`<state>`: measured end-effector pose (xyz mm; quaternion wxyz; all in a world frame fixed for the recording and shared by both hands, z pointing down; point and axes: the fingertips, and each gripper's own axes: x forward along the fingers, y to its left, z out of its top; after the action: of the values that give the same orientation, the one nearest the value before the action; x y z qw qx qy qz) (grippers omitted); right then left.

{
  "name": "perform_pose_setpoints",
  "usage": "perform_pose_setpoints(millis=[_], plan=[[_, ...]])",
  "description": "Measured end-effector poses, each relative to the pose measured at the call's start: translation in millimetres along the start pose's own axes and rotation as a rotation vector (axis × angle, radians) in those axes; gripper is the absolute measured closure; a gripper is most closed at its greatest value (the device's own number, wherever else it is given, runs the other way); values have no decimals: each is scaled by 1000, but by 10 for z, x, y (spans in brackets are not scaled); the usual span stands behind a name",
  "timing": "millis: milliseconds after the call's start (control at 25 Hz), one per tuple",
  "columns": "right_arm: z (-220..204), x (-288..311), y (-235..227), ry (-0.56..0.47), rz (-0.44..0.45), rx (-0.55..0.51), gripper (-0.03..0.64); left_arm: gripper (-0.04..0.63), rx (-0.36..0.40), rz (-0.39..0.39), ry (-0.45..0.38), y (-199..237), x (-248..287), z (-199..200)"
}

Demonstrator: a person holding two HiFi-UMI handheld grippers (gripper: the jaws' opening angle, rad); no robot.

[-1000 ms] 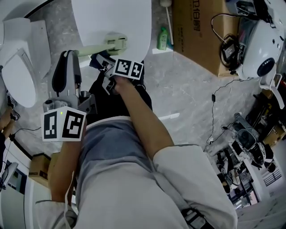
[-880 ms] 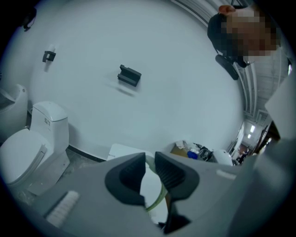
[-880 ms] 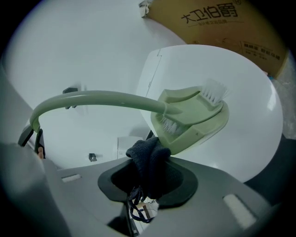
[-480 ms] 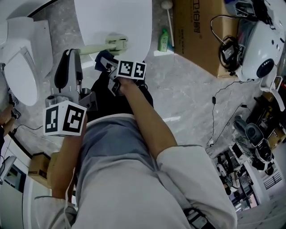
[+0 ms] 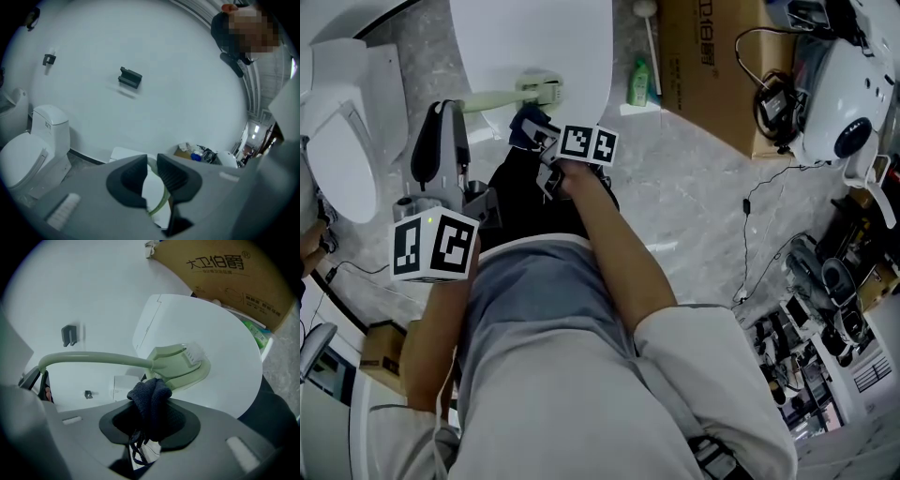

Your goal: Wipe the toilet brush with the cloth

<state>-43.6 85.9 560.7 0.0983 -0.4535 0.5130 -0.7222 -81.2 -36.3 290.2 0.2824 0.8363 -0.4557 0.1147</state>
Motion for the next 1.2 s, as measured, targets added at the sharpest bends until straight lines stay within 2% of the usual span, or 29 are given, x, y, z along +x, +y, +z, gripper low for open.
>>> perform_pose_setpoints(millis=[560,1200], plan=[[90,-204,-154,19,-48,-41,509,595,-12,15,-10,49,-16,33],[228,-299,-367,91,-145,-221,509,595,0,47,-6,4,-6,2]])
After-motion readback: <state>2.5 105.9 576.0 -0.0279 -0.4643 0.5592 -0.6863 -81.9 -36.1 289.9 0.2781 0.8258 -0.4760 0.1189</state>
